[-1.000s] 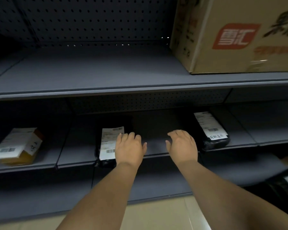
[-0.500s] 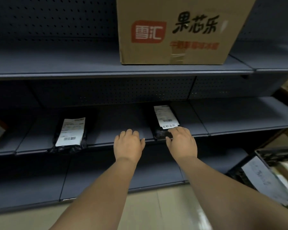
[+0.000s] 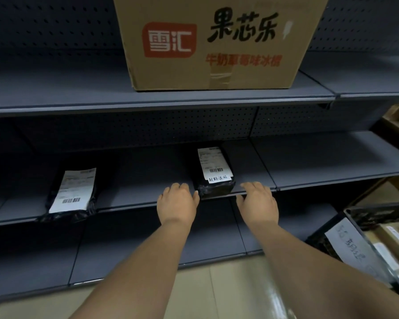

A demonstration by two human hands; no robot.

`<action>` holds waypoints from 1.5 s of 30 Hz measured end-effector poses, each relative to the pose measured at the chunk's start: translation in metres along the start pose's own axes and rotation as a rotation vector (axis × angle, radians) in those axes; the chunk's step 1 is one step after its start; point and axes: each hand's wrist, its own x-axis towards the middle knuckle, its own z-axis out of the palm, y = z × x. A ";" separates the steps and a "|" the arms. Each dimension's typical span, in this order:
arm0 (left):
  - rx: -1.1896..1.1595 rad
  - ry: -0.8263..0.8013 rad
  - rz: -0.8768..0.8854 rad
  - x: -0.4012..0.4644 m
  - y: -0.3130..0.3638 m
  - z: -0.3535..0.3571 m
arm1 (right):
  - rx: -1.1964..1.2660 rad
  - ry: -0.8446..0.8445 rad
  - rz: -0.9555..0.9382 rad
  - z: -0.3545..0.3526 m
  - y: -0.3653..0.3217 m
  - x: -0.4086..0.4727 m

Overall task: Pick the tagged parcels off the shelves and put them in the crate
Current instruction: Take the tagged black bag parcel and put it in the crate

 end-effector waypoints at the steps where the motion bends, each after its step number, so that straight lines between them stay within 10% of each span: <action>1: -0.017 -0.003 -0.011 0.005 0.002 0.001 | 0.004 -0.001 0.009 0.001 0.001 0.005; 15: -0.202 -0.081 -0.166 0.088 0.017 0.031 | 0.091 -0.096 0.123 0.023 0.004 0.085; 31: -1.058 -0.329 -0.667 0.133 0.021 0.095 | 0.918 -0.535 0.704 0.074 0.022 0.145; 45: -1.145 -0.313 -0.712 0.131 0.025 0.105 | 1.060 -0.635 0.677 0.095 0.020 0.151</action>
